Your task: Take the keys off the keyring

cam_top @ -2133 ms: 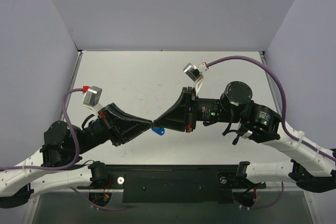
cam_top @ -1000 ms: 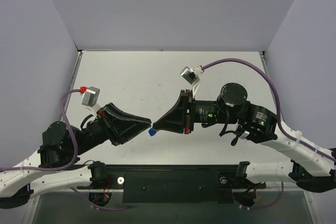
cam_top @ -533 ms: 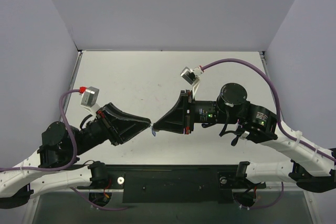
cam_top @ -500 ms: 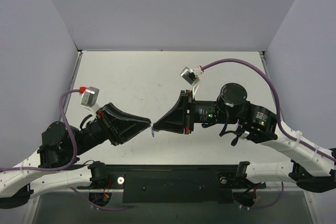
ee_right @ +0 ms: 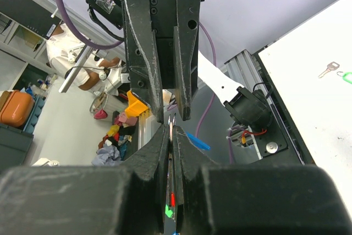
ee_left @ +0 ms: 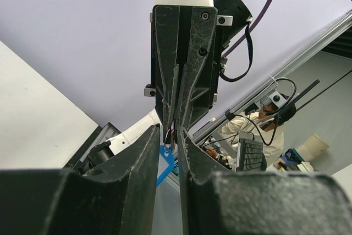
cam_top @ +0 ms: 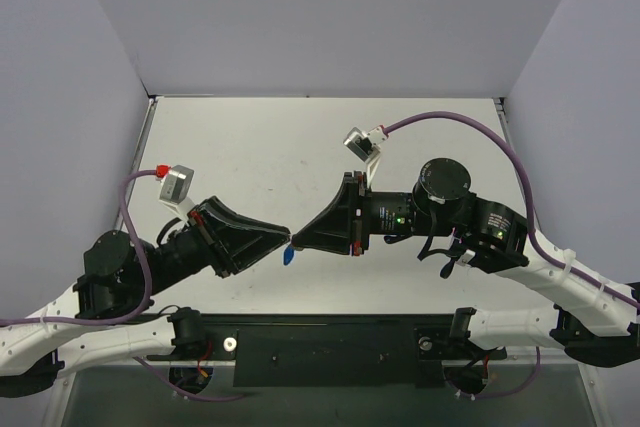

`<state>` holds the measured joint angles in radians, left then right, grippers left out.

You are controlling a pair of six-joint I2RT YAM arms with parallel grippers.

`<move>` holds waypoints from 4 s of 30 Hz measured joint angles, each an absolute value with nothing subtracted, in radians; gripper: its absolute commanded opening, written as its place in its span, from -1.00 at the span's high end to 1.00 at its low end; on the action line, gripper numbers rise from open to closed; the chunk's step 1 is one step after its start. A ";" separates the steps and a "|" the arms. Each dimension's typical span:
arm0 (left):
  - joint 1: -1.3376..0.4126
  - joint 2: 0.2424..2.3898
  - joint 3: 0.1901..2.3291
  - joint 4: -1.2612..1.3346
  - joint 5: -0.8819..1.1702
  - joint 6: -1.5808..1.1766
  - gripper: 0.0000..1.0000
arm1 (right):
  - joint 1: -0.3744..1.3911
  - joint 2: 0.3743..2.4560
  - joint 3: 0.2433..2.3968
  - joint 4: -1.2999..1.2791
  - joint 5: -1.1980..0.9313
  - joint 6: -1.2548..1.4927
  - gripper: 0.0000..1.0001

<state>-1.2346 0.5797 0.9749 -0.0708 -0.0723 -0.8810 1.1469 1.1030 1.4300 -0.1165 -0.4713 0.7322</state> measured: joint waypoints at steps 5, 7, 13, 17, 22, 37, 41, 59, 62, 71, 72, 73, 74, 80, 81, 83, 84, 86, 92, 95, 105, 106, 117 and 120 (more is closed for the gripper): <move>-1.235 0.586 0.975 -0.078 -0.070 -0.882 0.71 | 1.147 1.103 1.430 -0.117 -0.471 0.732 1.00; -1.235 0.586 0.975 -0.078 -0.067 -0.882 0.88 | 1.146 1.103 1.430 -0.118 -0.470 0.731 1.00; -1.235 0.586 0.975 -0.078 -0.064 -0.883 1.00 | 1.145 1.103 1.430 -0.120 -0.467 0.732 1.00; -1.235 0.585 0.978 -0.083 -0.064 -0.883 1.00 | 1.145 1.103 1.430 -0.121 -0.467 0.732 1.00; -1.235 0.588 0.998 -0.121 -0.063 -0.878 1.00 | 1.145 1.103 1.430 -0.123 -0.467 0.733 1.00; -1.235 0.641 1.114 -0.305 -0.006 -0.790 1.00 | 1.153 1.103 1.430 -0.171 -0.469 0.733 1.00; -1.234 0.670 1.164 -0.376 0.023 -0.741 1.00 | 1.154 1.105 1.438 -0.201 -0.474 0.731 1.00; -1.233 0.744 1.292 -0.564 0.150 -0.593 1.00 | 1.167 1.161 1.526 -0.349 -0.549 0.695 1.00; -1.233 0.768 1.317 -0.601 0.175 -0.564 1.00 | 1.167 1.162 1.526 -0.371 -0.562 0.686 1.00; -1.229 0.846 1.420 -0.741 0.250 -0.460 1.00 | 1.172 1.187 1.534 -0.410 -0.617 0.670 1.00; -1.229 0.857 1.435 -0.765 0.260 -0.446 1.00 | 1.173 1.191 1.534 -0.416 -0.623 0.667 1.00; -1.229 0.867 1.446 -0.781 0.267 -0.435 1.00 | 1.174 1.195 1.534 -0.421 -0.631 0.664 1.00; -1.229 0.878 1.459 -0.800 0.274 -0.423 1.00 | 1.174 1.197 1.535 -0.428 -0.636 0.661 1.00; -1.229 0.936 1.517 -0.884 0.310 -0.366 1.00 | 1.174 1.208 1.535 -0.462 -0.658 0.647 1.00; -1.229 0.942 1.523 -0.891 0.313 -0.360 1.00 | 1.174 1.208 1.535 -0.465 -0.660 0.646 1.00; -1.229 0.948 1.526 -0.898 0.317 -0.353 1.00 | 1.174 1.209 1.535 -0.472 -0.660 0.644 1.00; -1.229 0.950 1.527 -0.899 0.318 -0.351 1.00 | 1.174 1.209 1.535 -0.474 -0.660 0.642 1.00; -1.229 0.951 1.527 -0.900 0.318 -0.351 1.00 | 1.174 1.209 1.535 -0.476 -0.660 0.640 1.00; -1.229 0.952 1.536 -0.900 0.317 -0.351 1.00 | 1.174 1.210 1.541 -0.475 -0.660 0.634 1.00; -1.229 0.961 1.560 -0.907 0.317 -0.346 1.00 | 1.174 1.210 1.553 -0.470 -0.659 0.634 1.00; -1.229 0.928 1.533 -0.797 0.242 -0.388 1.00 | 1.175 1.208 1.560 -0.398 -0.558 0.648 -0.02; -1.229 0.921 1.524 -0.776 0.226 -0.398 1.00 | 1.175 1.205 1.552 -0.376 -0.540 0.651 -0.02; -1.229 0.855 1.444 -0.591 0.100 -0.480 1.00 | 1.144 1.031 1.352 -0.118 -0.385 0.754 -0.06; -1.229 0.841 1.420 -0.546 0.078 -0.497 1.00 | 1.140 0.987 1.306 -0.036 -0.355 0.787 -0.06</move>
<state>-1.2289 0.8413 1.4204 -0.5457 0.0784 -0.4973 1.1397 0.9871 1.3060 -0.0364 -0.3546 0.7872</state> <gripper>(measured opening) 0.018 0.533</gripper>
